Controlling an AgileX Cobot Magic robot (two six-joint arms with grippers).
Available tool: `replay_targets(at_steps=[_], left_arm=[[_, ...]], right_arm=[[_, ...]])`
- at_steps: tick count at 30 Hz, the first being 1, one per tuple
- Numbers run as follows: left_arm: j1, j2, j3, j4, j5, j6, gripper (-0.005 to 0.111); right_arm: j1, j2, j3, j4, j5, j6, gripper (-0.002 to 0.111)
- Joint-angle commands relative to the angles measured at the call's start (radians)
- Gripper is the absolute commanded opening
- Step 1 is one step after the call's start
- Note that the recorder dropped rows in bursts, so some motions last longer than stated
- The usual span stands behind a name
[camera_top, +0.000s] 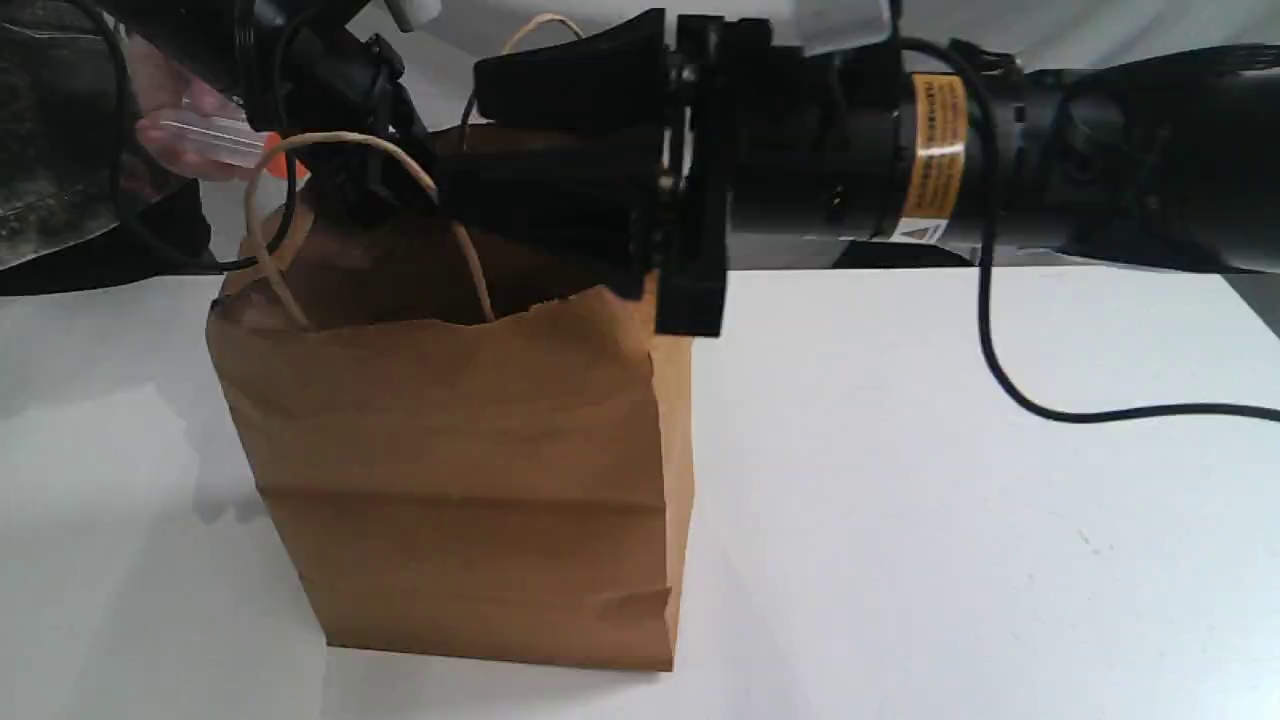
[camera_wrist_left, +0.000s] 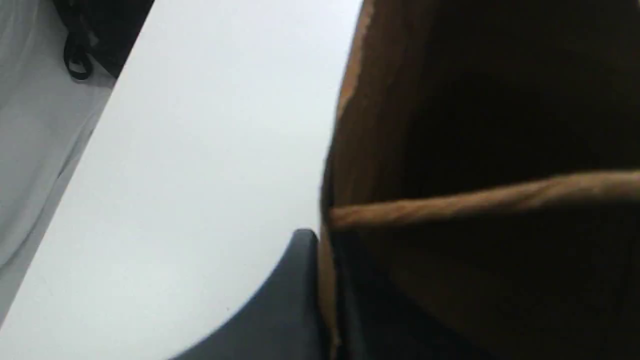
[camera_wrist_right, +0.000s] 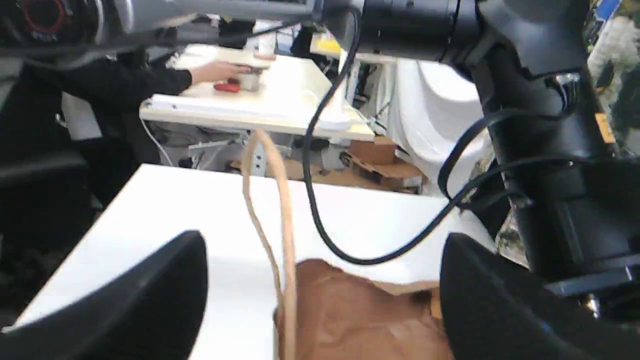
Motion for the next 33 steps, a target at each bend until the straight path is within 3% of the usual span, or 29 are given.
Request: replay_targets(at_steps=[1, 8, 14, 18, 24, 28, 33], left_arm=[[0.003, -0.001, -0.001, -0.005, -0.002, -0.012, 0.000], [0.003, -0.001, -0.001, -0.005, -0.002, -0.012, 0.000], [0.003, -0.001, -0.001, -0.005, -0.002, -0.012, 0.000], [0.003, -0.001, -0.001, 0.005, -0.002, -0.050, 0.000], [0.003, -0.001, -0.001, 0.129, -0.162, -0.365, 0.000], [0.003, -0.001, -0.001, 0.179, -0.111, -0.408, 0.000], [0.003, -0.001, -0.001, 0.181, -0.016, -0.468, 0.000]], right_arm=[[0.024, -0.001, -0.006, -0.009, 0.121, -0.025, 0.066], [0.024, 0.003, -0.006, 0.018, 0.129, -0.023, 0.066], [0.026, 0.047, -0.006, 0.157, 0.133, -0.021, 0.064], [0.026, 0.064, -0.006, 0.129, 0.133, 0.010, 0.045], [0.026, 0.066, -0.006, 0.013, 0.115, 0.042, 0.000], [0.026, 0.066, -0.006, -0.068, -0.018, 0.035, 0.000], [0.026, 0.044, -0.006, 0.071, -0.120, -0.015, 0.000]])
